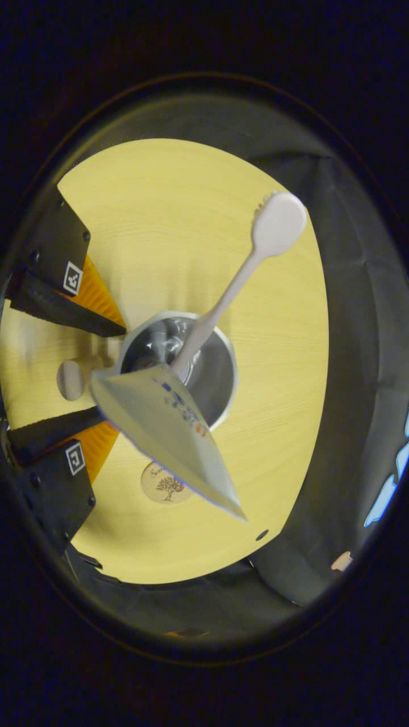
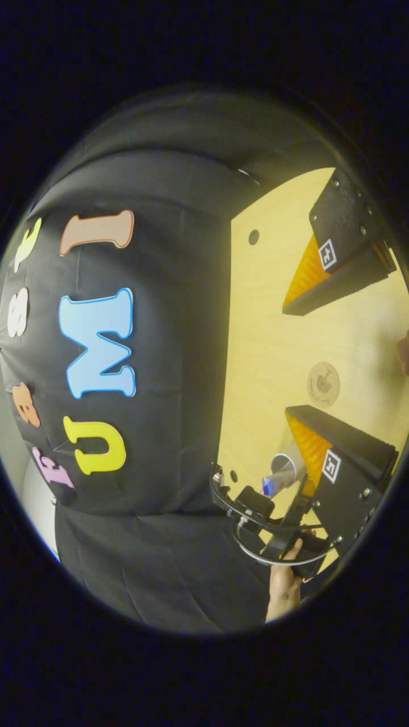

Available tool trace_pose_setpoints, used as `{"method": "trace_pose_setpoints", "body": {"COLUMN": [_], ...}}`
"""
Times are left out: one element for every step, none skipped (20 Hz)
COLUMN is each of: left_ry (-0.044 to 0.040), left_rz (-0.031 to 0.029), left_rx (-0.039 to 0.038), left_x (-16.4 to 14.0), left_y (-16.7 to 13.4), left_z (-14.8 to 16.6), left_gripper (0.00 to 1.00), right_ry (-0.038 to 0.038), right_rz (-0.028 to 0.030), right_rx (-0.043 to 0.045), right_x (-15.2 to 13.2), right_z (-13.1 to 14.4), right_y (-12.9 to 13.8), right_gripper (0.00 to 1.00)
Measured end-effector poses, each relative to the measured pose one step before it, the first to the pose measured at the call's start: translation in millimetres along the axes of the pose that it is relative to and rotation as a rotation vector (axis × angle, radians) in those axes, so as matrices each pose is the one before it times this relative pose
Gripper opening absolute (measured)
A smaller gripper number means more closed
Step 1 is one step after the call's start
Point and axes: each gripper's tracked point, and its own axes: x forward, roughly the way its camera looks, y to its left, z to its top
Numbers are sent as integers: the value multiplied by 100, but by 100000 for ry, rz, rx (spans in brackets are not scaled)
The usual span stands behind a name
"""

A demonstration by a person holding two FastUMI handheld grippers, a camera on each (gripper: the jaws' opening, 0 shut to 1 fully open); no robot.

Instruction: Put the toothbrush and toothpaste on the desktop into the cup, then pick up the cup and place it on the coaster on the desktop.

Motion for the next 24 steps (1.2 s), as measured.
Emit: {"method": "trace_pose_setpoints", "body": {"left_ry": [766, 256, 98, 290, 395, -280, -335, 30, -470, -473, -709, -1150, -1677, -1325, -1440, -928, -833, -553, -279, -302, -4, 170, -122, 78], "left_rz": [630, -59, -215, 748, 549, 979, 2023, 1083, 508, 558, 309, 664, 589, 200, 173, 227, -149, -1233, -1710, -1907, -1726, -1281, -1366, -1370], "left_rx": [-71, -440, -396, -151, 958, 1374, 1231, 1404, 1387, 355, 722, 570, 115, 705, 550, 1484, 1474, 1221, 757, 442, 632, 1007, 1204, 1267], "left_x": [160, 123, 85, -30, 55, -8, 106, 118, -153, 150, -44, 2, -114, 90, -151, -131, -443, -492, -412, -186, 48, -50, 60, 180], "left_y": [10, -221, -42, -67, -142, 22, 119, 74, -21, -70, -68, -1, -20, -199, 17, -206, -239, -820, -1196, -1152, -1227, -1068, -1391, -1254], "left_z": [-85, -112, -15, -71, -170, -9, 83, 41, -34, 132, -2, 166, 373, 259, 192, 336, 225, 269, 186, 254, 119, 167, 96, 233], "left_gripper": [74, 66, 60, 55, 50, 48, 48, 42, 39, 35, 41, 35, 35, 33, 38, 33, 33, 38, 33, 33, 33, 33, 33, 33], "right_ry": [743, 649, 274, 197, 238, 108, 83, -149, -214, -203, -325, -370, -51, -52, -265, -217, -233, -185, -83, 48, -68, -182, -348, -140], "right_rz": [-104, -344, -422, -201, -143, -148, -96, -50, -197, -216, -300, -381, -283, -170, -347, -302, -327, -303, -398, -178, -177, -255, -545, -561], "right_rx": [477, 509, 300, 303, 326, 381, 393, 381, 284, 105, 74, 113, 275, 348, 418, 382, 422, 342, 353, 358, 353, 255, 138, -70], "right_x": [-55, -122, -111, -14, -87, 50, -99, -54, -73, -55, -114, -30, -74, -34, -130, -69, -106, -19, -118, -17, -31, -30, -238, -114], "right_z": [-201, -287, -157, -37, -144, -17, -114, 33, -44, 35, 28, 147, -101, 33, -54, 65, -32, 12, -30, 69, -94, 37, 40, 75], "right_y": [-119, -270, -225, -199, -150, -77, -182, -72, -124, -113, -129, -197, -198, -138, -266, -208, -159, -264, -353, -170, -178, -265, -360, -360], "right_gripper": [98, 98, 98, 98, 98, 98, 98, 98, 98, 98, 98, 95, 98, 98, 98, 98, 98, 98, 98, 98, 98, 98, 98, 98]}}
